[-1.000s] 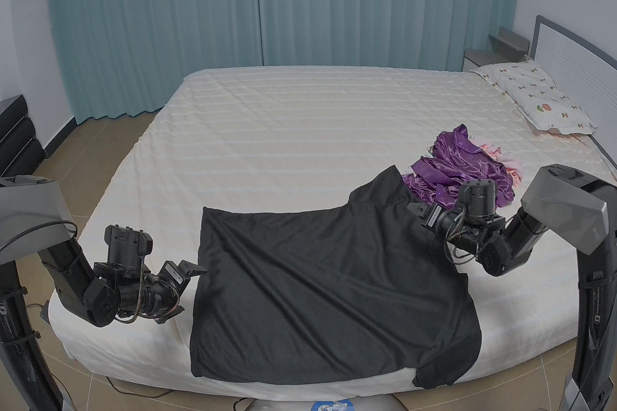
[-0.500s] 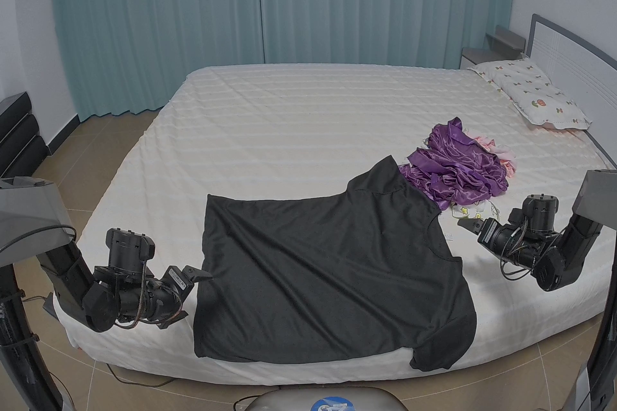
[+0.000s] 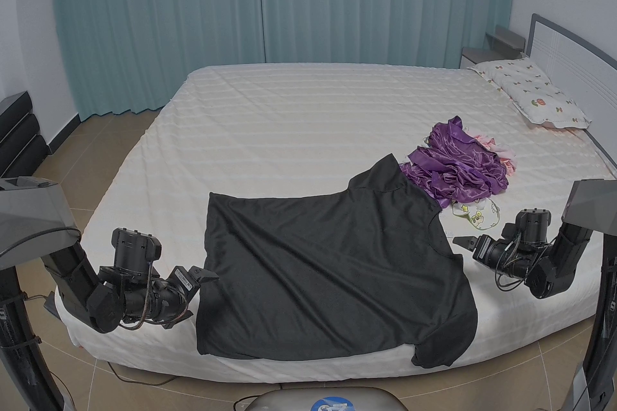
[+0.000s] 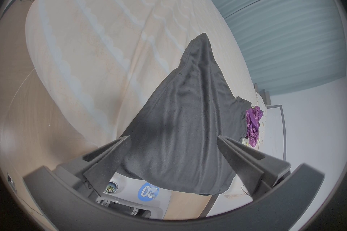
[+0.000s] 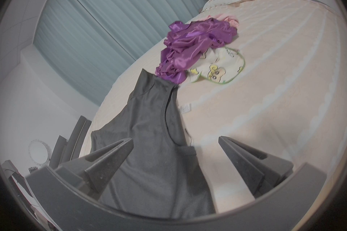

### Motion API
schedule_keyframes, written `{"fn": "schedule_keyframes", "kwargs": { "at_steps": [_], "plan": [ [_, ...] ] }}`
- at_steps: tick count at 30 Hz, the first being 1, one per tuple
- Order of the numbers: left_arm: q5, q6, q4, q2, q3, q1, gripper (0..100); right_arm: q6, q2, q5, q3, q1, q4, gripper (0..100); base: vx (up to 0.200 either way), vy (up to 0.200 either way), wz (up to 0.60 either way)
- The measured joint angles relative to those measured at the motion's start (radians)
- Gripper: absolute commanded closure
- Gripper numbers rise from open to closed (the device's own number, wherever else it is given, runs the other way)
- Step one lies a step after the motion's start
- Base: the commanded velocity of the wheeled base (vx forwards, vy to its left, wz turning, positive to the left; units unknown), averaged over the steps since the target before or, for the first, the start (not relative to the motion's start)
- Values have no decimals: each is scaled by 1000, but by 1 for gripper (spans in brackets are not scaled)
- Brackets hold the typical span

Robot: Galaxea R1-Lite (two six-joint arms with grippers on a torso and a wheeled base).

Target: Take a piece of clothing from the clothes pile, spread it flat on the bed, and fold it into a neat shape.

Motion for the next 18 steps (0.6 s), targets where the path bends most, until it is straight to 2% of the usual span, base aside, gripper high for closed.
{"fn": "schedule_keyframes", "kwargs": {
  "at_steps": [5,13,18],
  "plan": [
    [0,0,0,0,2,-5,0,-27,11,31,21,10,1,0,0,-200,0],
    [0,3,0,0,4,-6,0,-141,15,134,89,-7,1,0,0,0,0],
    [0,4,0,2,3,-7,0,-182,19,205,130,3,-1,0,0,0,0]
  ]
}}
